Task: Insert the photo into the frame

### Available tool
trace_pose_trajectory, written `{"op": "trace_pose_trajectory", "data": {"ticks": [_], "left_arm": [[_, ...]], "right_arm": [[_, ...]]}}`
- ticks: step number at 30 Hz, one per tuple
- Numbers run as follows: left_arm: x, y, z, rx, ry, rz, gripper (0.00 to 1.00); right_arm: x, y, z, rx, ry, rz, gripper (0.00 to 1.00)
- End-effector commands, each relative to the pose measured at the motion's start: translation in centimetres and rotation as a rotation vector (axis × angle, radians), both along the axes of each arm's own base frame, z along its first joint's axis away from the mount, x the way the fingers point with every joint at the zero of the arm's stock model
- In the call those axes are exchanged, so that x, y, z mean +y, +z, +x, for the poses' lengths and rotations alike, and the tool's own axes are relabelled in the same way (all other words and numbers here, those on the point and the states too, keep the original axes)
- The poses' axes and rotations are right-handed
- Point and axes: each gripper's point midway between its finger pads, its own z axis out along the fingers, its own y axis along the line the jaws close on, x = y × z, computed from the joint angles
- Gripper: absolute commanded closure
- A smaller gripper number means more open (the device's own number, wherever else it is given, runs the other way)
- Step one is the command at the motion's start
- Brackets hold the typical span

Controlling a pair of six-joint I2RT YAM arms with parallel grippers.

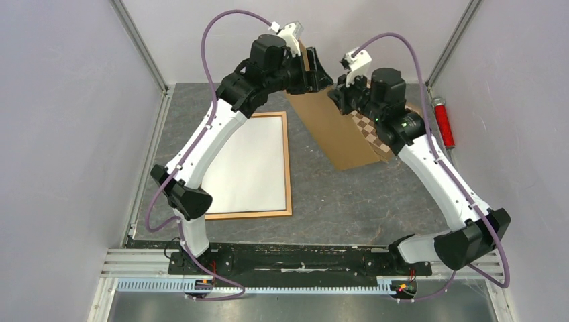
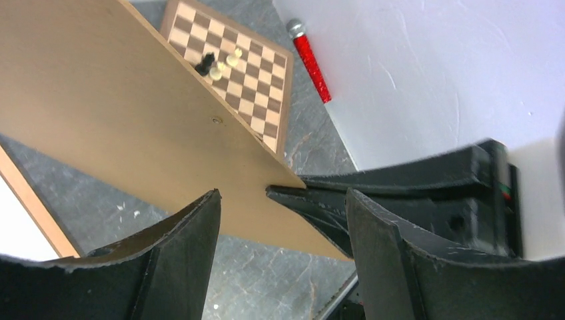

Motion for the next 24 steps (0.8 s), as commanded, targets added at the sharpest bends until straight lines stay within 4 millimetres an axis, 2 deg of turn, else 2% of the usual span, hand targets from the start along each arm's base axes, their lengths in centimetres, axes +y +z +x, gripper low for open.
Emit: {"op": "trace_pose_trajectory", "data": {"ticks": [1, 8, 16, 24], "left_arm": [[1.2, -1.8, 0.4, 0.156, 0.078, -0.052, 0.25], [2.4, -3.3, 0.5, 0.271, 0.119, -0.087, 0.22], [5.7, -5.5, 1.4, 0.417, 0.189, -0.135, 0.23], [8.0, -6.7, 1.8, 0.467, 0.226, -0.161, 0.23]], "right_arm": [[0.8, 0.6, 0.5, -0.048, -0.066, -0.05, 1.0], [3.6, -2.1, 0.1, -0.008, -0.053, -0.093, 1.0], [6.9, -4.6, -0.5, 0.038, -0.02, -0.123, 1.0], [9.8, -5.3, -1.5, 0.058, 0.025, -0.127, 1.0]]}}
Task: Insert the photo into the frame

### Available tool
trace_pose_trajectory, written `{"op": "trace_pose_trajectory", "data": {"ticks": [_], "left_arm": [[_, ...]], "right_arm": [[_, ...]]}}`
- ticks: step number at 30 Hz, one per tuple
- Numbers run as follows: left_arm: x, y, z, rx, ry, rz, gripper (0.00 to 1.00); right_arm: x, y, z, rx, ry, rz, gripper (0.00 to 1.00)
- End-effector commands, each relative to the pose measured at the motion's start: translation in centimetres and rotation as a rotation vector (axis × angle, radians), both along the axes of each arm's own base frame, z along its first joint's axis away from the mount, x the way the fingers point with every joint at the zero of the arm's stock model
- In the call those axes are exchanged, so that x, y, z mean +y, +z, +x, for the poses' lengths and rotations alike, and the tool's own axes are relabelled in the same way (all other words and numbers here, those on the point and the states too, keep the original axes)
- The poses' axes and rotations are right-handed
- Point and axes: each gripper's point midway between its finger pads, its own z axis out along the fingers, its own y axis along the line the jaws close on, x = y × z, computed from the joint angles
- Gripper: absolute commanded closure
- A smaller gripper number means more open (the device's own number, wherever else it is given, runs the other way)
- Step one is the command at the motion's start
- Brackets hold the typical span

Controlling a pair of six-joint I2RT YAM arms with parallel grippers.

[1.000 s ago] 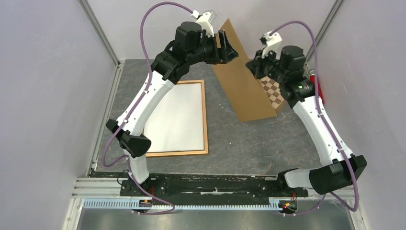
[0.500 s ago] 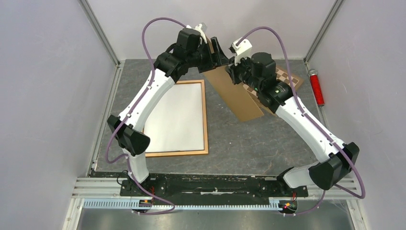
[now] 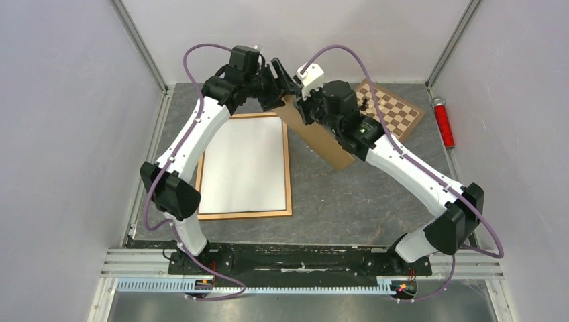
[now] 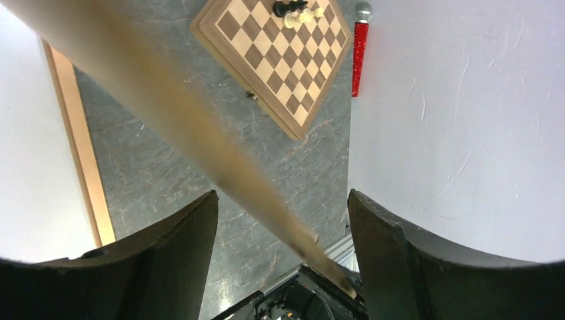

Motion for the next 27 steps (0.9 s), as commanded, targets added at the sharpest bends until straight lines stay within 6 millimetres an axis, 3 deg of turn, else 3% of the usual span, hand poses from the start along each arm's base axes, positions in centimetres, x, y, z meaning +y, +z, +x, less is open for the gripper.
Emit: {"op": "trace_pose_trajectory", "data": {"ticks": [1, 8, 15, 20, 27], "left_arm": [[1.1, 2.0, -0.9, -0.003, 0.019, -0.066, 0.23], [2.4, 0.2, -1.5, 0.03, 0.022, -0.052, 0.3], [3.8, -1.3, -2.3, 0.055, 0.02, -0.031, 0.41], [4.4, -2.7, -2.7, 0.086, 0.017, -0.029, 0.47], [5.0, -5.1, -3.3, 0.124, -0.004, -0.016, 0.68]], "right_arm": [[0.4, -2.9, -0.7, 0.111, -0.022, -0.043, 1.0], [2.5, -3.9, -1.8, 0.138, 0.026, -0.041, 0.97], [4.8, -4.8, -3.3, 0.164, 0.085, -0.043, 0.81], [6.6, -5.0, -4.4, 0.182, 0.149, -0.04, 0.61], [6.9, -3.6, -4.8, 0.168, 0.163, -0.023, 0.47]]}}
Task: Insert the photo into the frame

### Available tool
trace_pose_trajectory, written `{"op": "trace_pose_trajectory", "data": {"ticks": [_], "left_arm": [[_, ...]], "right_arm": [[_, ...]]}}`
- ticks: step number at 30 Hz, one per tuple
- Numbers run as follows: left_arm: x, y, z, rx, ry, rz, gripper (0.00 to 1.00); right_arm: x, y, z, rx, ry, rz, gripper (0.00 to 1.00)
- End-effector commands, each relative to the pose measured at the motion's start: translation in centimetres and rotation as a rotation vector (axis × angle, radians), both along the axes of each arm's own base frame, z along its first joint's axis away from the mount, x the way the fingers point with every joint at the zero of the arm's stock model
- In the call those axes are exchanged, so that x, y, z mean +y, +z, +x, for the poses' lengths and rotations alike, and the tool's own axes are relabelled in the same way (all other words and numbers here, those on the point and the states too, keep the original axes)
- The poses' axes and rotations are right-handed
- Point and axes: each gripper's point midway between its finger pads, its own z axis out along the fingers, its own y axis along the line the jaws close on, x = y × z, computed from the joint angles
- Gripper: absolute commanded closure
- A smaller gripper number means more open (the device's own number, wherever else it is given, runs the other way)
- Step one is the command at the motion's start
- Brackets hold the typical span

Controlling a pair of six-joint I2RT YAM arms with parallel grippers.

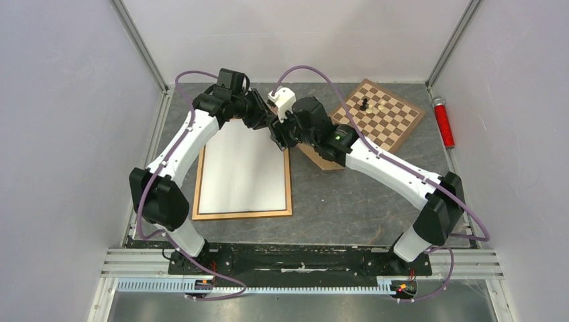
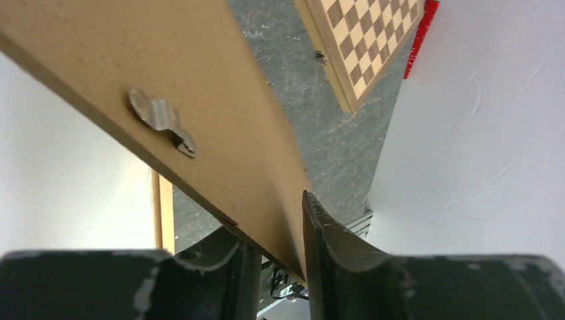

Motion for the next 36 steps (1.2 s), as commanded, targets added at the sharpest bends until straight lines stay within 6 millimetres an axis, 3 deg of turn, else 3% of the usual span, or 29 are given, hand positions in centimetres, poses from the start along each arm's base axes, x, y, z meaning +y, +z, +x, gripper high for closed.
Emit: {"op": "trace_pose_trajectory", "data": {"ticks": [1, 7, 11, 15, 19, 27, 36], "left_arm": [[-0.2, 1.8, -0.8, -0.07, -0.052, -0.045, 0.7], [0.2, 1.0, -1.2, -0.07, -0.074, -0.032, 0.74], [0.4, 1.0, -1.2, -0.098, -0.104, -0.033, 0.83], [0.0, 1.0, -1.5, -0.116, -0.17, -0.066, 0.96], [0.3, 1.4, -2.1, -0.16, -0.271, -0.091, 0.98], [3.7, 3.4, -3.2, -0.256, -0.419, -0.166, 0.98], [7.6, 3.9, -7.1, -0.228, -0.609, -0.221, 0.98]], "right_arm": [[0.6, 4.0, -0.3, -0.048, 0.014, 0.07, 0.46], [0.2, 6.2, -0.3, -0.083, 0.011, 0.089, 0.37], [-0.5, 7.5, -0.1, -0.109, -0.008, 0.094, 0.34], [-2.4, 8.3, 1.0, -0.124, -0.058, 0.103, 0.32], [-5.3, 8.9, 2.5, -0.129, -0.117, 0.13, 0.31], [-10.9, 7.5, 4.0, -0.11, -0.179, 0.168, 0.3], [-13.2, 5.1, 3.7, -0.085, -0.187, 0.168, 0.3]]}}
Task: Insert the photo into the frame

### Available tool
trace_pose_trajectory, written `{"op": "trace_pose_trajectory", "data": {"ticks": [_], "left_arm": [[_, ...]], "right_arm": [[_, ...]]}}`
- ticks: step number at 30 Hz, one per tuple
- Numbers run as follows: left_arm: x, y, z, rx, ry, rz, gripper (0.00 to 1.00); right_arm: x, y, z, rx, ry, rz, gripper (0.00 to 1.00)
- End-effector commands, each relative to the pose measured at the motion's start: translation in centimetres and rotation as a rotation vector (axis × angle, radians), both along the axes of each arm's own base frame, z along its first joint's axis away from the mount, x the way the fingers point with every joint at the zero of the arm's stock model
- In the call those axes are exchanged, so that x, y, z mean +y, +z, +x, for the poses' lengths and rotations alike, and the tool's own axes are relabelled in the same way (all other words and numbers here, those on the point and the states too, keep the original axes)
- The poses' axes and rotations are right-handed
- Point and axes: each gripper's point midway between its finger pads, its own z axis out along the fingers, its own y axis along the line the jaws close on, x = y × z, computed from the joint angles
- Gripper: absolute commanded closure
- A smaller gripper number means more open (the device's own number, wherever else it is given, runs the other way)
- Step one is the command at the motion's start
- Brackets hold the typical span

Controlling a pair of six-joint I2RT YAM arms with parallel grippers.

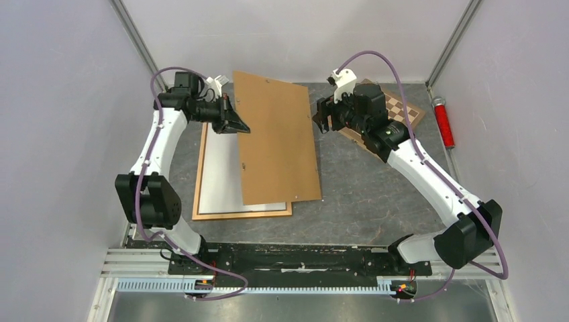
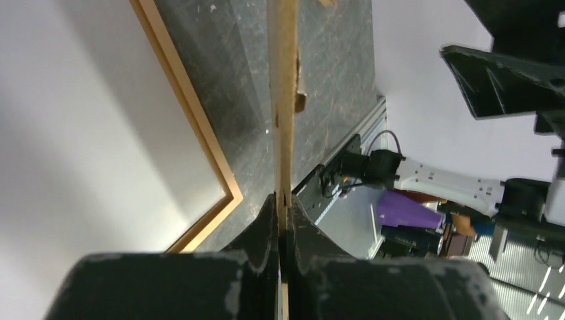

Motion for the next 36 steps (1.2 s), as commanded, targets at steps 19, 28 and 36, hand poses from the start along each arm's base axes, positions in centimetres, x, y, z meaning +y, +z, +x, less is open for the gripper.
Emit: {"op": "trace_pose_trajectory", "data": {"ticks": [19, 28, 36], "left_arm": [[11.4, 1.9, -4.2, -0.034, -0.083, 0.08, 0.98], [13.8, -0.5, -3.6, 0.022, -0.066, 0.16, 0.98], [13.7, -1.9, -2.4, 0.08, -0.053, 0.099, 0.98]], "right_arm": [[-0.8, -2.5, -1.1, 0.016, 0.033, 0.069, 0.3], [-1.4, -2.8, -1.1, 0.023, 0.026, 0.087, 0.3], [-1.9, -3.1, -1.0, 0.029, 0.017, 0.092, 0.3]]}}
